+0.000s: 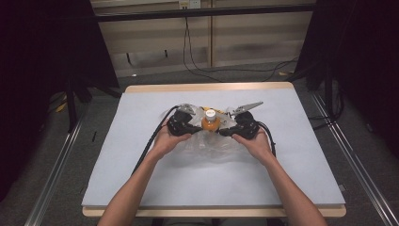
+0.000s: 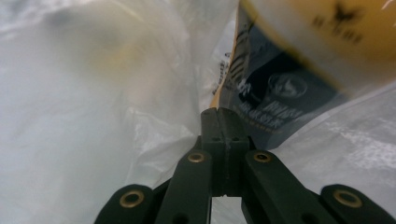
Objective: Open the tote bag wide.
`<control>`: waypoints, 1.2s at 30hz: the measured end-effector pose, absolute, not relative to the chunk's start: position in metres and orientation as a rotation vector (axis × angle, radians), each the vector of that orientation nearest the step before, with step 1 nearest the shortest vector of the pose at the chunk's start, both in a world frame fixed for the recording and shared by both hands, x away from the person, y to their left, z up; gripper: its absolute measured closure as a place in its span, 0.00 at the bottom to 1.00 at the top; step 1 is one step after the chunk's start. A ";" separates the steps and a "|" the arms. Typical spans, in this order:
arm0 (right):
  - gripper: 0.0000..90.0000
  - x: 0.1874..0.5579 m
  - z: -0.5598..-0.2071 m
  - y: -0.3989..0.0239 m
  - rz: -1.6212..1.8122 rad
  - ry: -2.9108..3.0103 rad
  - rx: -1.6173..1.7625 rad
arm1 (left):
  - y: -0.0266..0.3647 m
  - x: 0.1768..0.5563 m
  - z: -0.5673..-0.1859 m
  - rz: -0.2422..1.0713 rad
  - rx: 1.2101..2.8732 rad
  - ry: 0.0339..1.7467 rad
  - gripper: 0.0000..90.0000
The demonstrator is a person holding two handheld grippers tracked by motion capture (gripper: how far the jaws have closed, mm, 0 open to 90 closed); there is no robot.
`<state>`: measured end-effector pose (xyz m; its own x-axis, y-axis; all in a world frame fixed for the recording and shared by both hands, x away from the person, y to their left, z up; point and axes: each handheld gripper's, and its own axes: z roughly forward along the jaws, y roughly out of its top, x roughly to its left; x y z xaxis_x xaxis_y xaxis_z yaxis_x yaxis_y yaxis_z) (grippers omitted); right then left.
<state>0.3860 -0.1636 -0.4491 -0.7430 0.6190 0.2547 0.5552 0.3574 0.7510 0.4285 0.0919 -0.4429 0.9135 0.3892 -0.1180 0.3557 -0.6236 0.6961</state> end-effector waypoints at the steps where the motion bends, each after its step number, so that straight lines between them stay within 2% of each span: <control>1: 1.00 0.386 -0.451 -0.163 1.343 2.531 1.097 | 0.092 0.429 -0.446 0.052 2.299 0.522 1.00; 9: 1.00 0.385 -0.476 -0.165 1.305 2.581 1.124 | 0.100 0.430 -0.472 0.005 2.336 0.570 1.00; 14: 1.00 0.383 -0.488 -0.170 1.299 2.613 1.136 | 0.119 0.432 -0.485 -0.053 2.239 0.628 1.00; 24: 1.00 0.380 -0.496 -0.190 1.364 2.577 1.169 | 0.166 0.433 -0.488 -0.034 2.195 0.704 1.00; 36: 1.00 0.371 -0.494 -0.208 1.314 2.533 1.153 | 0.192 0.422 -0.488 -0.035 2.166 0.709 1.00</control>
<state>0.3713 -0.2083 -0.4936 -0.7175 0.6434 0.2670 0.5887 0.3551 0.7262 0.4220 0.1923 -0.4878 0.8398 0.4763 -0.2604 0.4998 -0.4912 0.7134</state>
